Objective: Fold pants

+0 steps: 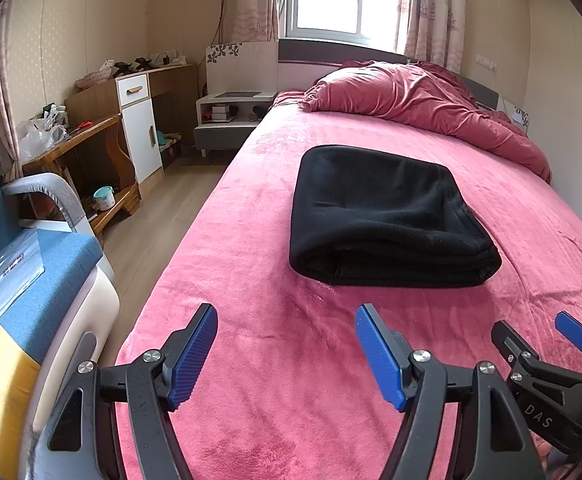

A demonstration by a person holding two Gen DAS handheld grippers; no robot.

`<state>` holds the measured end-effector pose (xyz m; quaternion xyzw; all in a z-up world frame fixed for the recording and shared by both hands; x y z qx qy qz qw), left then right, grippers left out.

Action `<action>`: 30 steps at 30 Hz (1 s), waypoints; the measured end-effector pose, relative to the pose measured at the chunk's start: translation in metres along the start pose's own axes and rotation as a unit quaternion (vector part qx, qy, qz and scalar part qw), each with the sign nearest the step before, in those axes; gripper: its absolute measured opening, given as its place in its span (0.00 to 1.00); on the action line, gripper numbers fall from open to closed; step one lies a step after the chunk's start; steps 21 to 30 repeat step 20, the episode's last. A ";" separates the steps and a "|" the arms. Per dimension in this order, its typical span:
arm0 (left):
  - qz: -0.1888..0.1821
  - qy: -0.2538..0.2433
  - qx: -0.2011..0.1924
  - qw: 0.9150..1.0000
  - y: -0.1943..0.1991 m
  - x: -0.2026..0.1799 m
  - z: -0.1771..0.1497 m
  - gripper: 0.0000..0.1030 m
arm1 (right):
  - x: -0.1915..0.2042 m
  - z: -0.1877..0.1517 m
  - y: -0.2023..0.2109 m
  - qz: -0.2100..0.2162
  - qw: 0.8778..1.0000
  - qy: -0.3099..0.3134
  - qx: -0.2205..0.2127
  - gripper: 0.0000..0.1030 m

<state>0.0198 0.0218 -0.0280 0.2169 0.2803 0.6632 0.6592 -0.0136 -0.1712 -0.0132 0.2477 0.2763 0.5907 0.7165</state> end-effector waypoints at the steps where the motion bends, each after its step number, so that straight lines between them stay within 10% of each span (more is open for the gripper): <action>1: 0.001 0.000 0.001 1.000 0.000 0.000 0.000 0.71 | 0.000 0.000 0.000 0.000 1.000 0.000 0.000 0.98; 30: -0.006 0.007 0.007 1.000 -0.005 0.001 -0.004 0.71 | -0.004 -0.008 -0.013 0.002 1.000 -0.002 0.016 0.98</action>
Point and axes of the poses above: each gripper's, at about its wrist camera, not at the fingertips, and y roughly against the way its jaws point, x to its left, z to its top, the point moved 2 cm from there along -y, roughly the way its jaws point, and after that the axes turned 4 degrees about -z, right-handed, at the moved point
